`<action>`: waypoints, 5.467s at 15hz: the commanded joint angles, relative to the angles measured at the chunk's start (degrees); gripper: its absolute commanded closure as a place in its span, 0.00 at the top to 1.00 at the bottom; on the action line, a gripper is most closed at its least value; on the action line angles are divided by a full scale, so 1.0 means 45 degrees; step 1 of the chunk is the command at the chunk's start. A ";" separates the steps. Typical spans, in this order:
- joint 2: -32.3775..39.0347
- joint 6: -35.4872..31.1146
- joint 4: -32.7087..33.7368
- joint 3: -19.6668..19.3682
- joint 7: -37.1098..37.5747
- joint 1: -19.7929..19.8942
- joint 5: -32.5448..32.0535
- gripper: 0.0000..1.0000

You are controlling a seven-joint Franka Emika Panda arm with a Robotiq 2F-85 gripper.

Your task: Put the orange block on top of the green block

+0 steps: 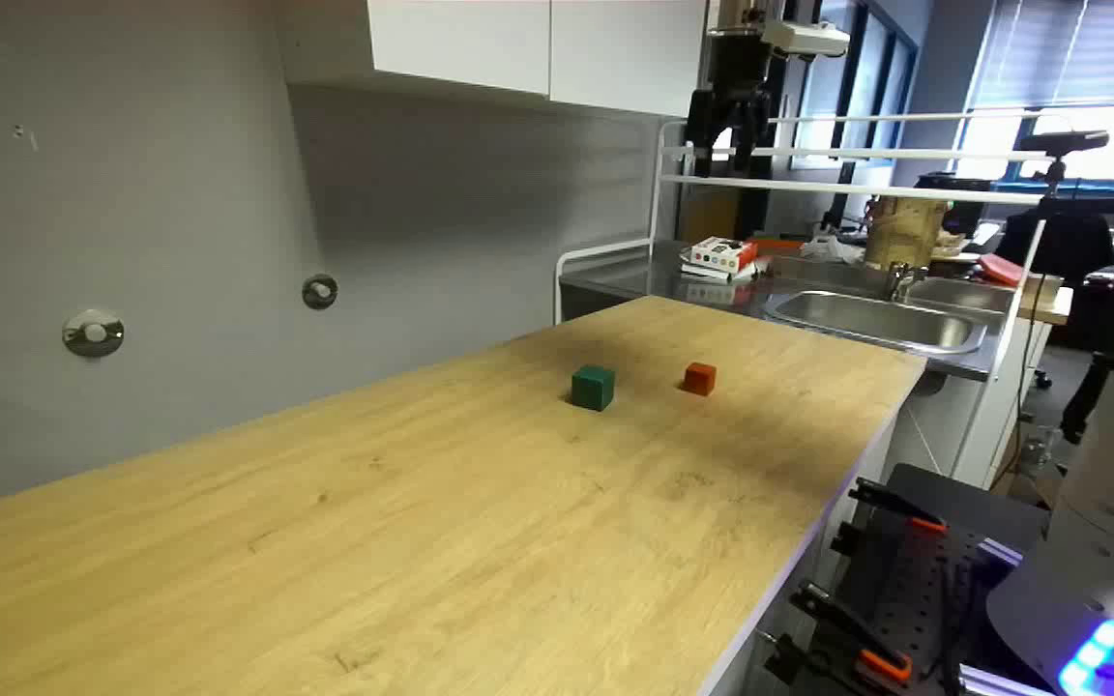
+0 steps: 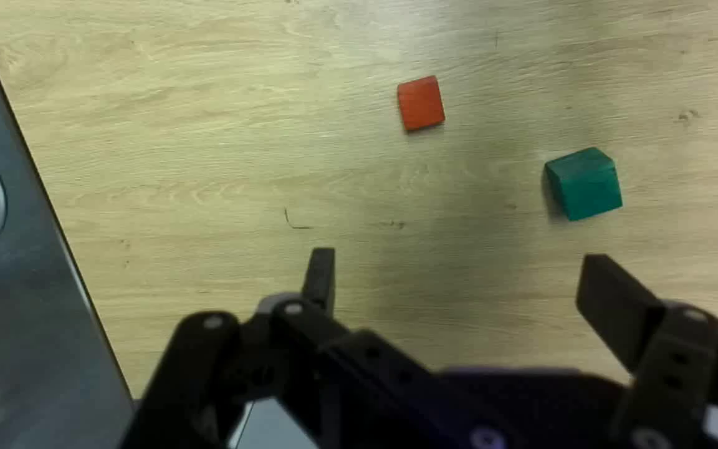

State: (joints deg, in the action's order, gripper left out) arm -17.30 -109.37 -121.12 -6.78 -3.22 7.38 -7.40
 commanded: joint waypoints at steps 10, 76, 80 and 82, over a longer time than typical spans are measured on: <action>0.0060 -0.0091 0.0096 -0.0070 0.0008 -0.0013 0.0025 1.00; 0.8969 0.0050 0.3611 0.0182 -0.0792 0.0863 0.3650 0.18; 0.9009 0.0057 0.3841 0.0504 -0.0764 0.0501 0.3637 0.18; 0.8993 0.0054 0.3859 0.0687 -0.0744 0.0276 0.3613 0.18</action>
State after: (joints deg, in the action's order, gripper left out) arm 23.52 -110.76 -104.82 -4.80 -5.66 9.66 9.47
